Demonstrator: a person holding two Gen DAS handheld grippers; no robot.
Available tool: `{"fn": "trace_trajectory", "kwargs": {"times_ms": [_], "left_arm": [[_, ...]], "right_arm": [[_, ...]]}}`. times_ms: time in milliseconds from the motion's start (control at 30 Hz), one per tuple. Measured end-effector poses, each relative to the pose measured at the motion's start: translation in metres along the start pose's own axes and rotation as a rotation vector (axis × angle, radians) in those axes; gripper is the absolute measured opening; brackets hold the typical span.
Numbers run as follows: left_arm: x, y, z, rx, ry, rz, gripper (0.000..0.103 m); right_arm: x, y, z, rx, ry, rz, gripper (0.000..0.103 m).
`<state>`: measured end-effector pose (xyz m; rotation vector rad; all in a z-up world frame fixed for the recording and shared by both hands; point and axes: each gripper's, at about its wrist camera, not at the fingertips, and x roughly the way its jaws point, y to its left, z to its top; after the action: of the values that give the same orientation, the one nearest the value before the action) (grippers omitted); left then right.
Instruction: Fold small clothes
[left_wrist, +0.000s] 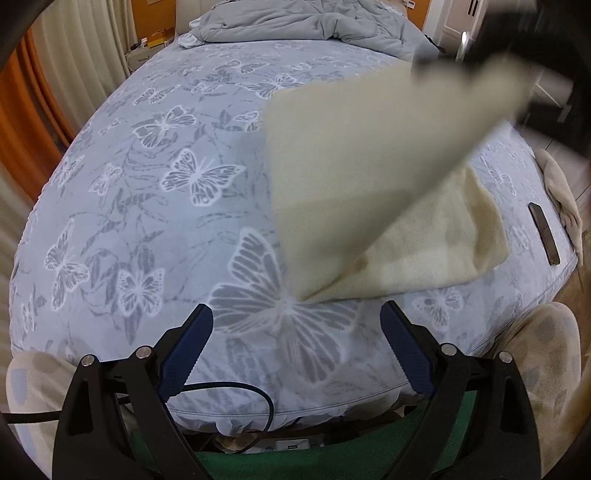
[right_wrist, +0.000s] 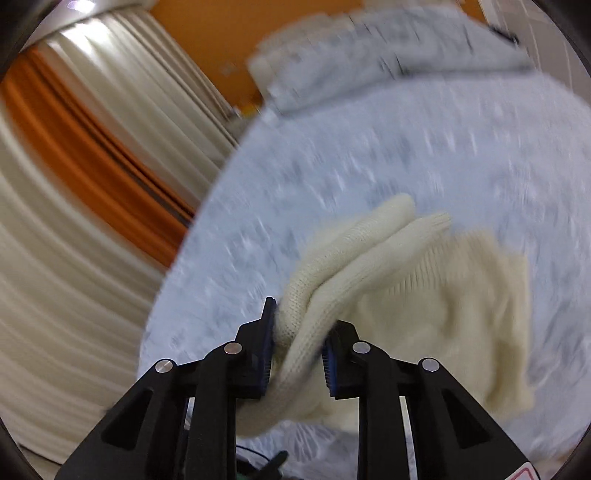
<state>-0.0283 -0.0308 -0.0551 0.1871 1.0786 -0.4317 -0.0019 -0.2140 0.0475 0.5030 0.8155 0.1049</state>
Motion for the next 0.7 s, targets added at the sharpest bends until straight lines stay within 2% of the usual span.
{"fn": "trace_trajectory", "kwargs": {"times_ms": [67, 133, 200, 233, 267, 333, 433, 567, 633, 667, 700], "left_arm": [[-0.001, -0.001, 0.001, -0.001, 0.0, -0.004, 0.09], [-0.001, 0.0, 0.002, -0.007, 0.002, -0.007, 0.09], [0.0, 0.0, 0.003, -0.015, 0.006, -0.011, 0.09], [0.002, 0.0, 0.003, -0.019, 0.009, -0.015, 0.091], [0.005, -0.002, 0.004, -0.021, 0.012, -0.019, 0.091], [0.011, -0.009, 0.006, -0.016, 0.026, -0.025, 0.091], [0.017, -0.027, 0.009, 0.019, 0.029, -0.04, 0.091], [0.024, -0.049, 0.014, 0.071, 0.017, -0.033, 0.091], [0.031, -0.056, 0.018, 0.099, -0.002, -0.023, 0.09], [0.035, -0.058, 0.02, 0.105, -0.003, -0.028, 0.088], [0.041, -0.059, 0.022, 0.111, 0.007, -0.04, 0.064]], "right_arm": [[-0.022, -0.012, 0.002, -0.008, -0.058, 0.009, 0.021], [-0.026, -0.044, -0.007, 0.022, -0.061, -0.042, 0.021], [-0.008, -0.113, -0.036, 0.176, 0.02, -0.129, 0.021], [-0.001, -0.138, -0.048, 0.241, 0.056, -0.147, 0.021], [0.01, -0.168, -0.069, 0.327, 0.111, -0.157, 0.021], [0.015, -0.191, -0.092, 0.404, 0.126, -0.11, 0.021], [0.014, -0.195, -0.097, 0.434, 0.119, -0.066, 0.023], [0.017, -0.183, -0.09, 0.405, 0.125, -0.065, 0.038], [0.025, -0.18, -0.087, 0.405, 0.139, -0.081, 0.04], [0.031, -0.177, -0.083, 0.401, 0.155, -0.082, 0.04], [0.035, -0.177, -0.081, 0.395, 0.17, -0.087, 0.035]]}}
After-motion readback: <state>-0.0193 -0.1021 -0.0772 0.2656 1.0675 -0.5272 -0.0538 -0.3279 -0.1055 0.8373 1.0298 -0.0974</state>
